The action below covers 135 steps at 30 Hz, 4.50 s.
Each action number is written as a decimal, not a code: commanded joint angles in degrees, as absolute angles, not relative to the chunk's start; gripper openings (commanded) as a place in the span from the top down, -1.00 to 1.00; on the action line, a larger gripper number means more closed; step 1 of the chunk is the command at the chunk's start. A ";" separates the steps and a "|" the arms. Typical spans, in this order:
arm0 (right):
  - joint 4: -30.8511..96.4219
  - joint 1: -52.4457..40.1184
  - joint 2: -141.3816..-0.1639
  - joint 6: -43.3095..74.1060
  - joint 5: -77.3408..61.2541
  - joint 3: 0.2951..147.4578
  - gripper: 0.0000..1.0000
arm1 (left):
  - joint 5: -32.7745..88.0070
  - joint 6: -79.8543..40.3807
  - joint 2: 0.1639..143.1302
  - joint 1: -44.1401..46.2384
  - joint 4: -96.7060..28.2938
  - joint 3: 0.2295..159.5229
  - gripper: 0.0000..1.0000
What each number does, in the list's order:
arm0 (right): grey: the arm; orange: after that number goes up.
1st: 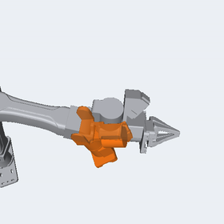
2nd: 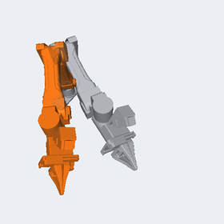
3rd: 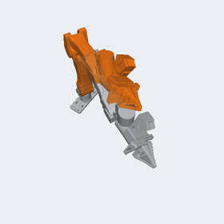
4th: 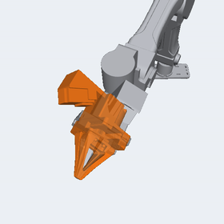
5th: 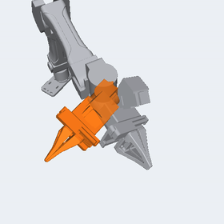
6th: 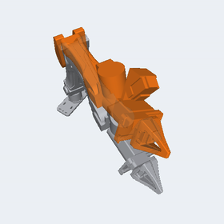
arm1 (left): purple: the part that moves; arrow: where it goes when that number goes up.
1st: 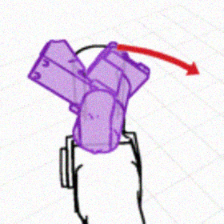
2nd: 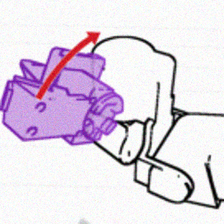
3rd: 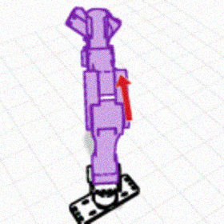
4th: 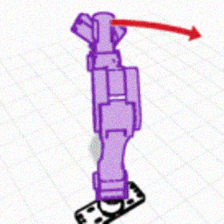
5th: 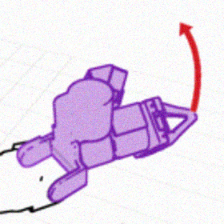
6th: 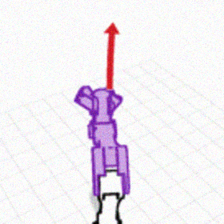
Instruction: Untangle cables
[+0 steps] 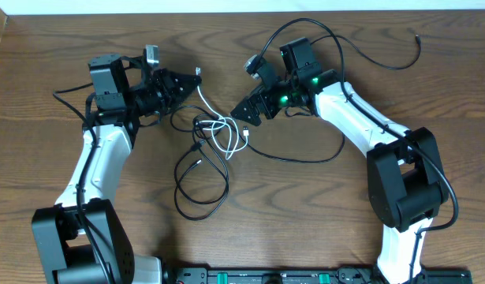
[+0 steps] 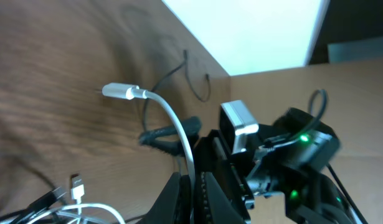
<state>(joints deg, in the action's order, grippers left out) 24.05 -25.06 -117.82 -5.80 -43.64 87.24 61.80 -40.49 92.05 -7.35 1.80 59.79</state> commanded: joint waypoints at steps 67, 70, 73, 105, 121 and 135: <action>41.19 -29.61 -117.67 12.93 -36.32 85.89 -0.43 | 66.85 -10.96 91.72 -7.05 -10.26 60.42 0.86; 38.30 -31.66 -117.67 15.99 -35.38 84.99 -0.36 | 66.85 -10.96 91.72 -7.05 -10.26 60.42 0.85; 37.71 -33.80 -117.67 18.24 -30.52 84.73 0.06 | 66.83 -10.96 91.72 -7.05 -10.26 60.42 0.85; 36.95 -29.10 -104.77 -2.26 -21.39 91.55 0.98 | 66.81 -10.92 91.72 -7.05 -10.26 60.31 0.85; 31.55 -25.12 -90.28 12.53 -14.35 92.47 0.98 | 66.81 -10.92 91.72 -7.05 -10.26 60.31 0.85; 35.51 -26.35 -102.24 15.42 -7.88 92.40 0.98 | 66.81 -10.94 91.72 -7.05 -10.26 60.31 0.85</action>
